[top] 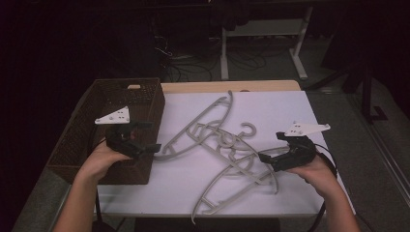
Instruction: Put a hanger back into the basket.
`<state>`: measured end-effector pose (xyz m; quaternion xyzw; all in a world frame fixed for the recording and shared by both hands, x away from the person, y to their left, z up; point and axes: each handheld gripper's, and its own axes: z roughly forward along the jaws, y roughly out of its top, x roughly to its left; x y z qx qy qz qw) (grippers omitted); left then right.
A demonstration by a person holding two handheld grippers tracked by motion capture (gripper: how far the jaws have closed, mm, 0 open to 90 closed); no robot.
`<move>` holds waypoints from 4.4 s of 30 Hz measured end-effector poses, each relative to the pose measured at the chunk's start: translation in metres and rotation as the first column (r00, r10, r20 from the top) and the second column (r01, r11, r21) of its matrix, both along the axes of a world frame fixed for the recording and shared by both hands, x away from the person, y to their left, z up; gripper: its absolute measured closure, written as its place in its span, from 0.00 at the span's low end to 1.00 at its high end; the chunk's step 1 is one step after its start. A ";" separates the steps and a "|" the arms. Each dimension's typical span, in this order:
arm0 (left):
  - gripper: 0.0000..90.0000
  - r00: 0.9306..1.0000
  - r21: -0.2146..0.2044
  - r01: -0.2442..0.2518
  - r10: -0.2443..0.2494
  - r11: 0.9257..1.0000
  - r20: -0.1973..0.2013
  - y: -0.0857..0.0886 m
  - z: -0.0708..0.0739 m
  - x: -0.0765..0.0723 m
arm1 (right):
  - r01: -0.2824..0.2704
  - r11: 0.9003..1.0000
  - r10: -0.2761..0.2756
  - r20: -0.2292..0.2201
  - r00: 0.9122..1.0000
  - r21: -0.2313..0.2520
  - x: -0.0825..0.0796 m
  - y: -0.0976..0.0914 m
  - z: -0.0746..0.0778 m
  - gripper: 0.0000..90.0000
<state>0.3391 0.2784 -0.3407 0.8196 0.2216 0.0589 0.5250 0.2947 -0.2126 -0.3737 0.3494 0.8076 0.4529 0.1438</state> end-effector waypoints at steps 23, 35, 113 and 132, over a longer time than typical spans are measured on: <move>0.06 1.000 0.061 0.018 -0.019 0.998 0.016 -0.097 0.015 0.013 | 0.007 1.000 -0.008 -0.039 0.999 -0.026 0.007 0.006 -0.004 0.00; 0.41 0.991 0.240 -0.111 0.125 0.964 -0.041 -0.129 -0.045 0.040 | -0.009 1.000 0.008 -0.040 0.999 -0.022 0.006 0.007 -0.004 0.00; 0.67 0.979 0.556 -0.088 0.175 0.827 -0.105 -0.280 -0.094 0.177 | -0.012 1.000 0.013 -0.042 0.999 0.019 0.006 0.000 -0.002 0.00; 0.89 0.922 0.523 -0.257 0.368 0.813 -0.119 -0.221 -0.087 0.189 | -0.017 1.000 0.017 -0.048 0.999 0.002 0.007 0.005 -0.005 0.00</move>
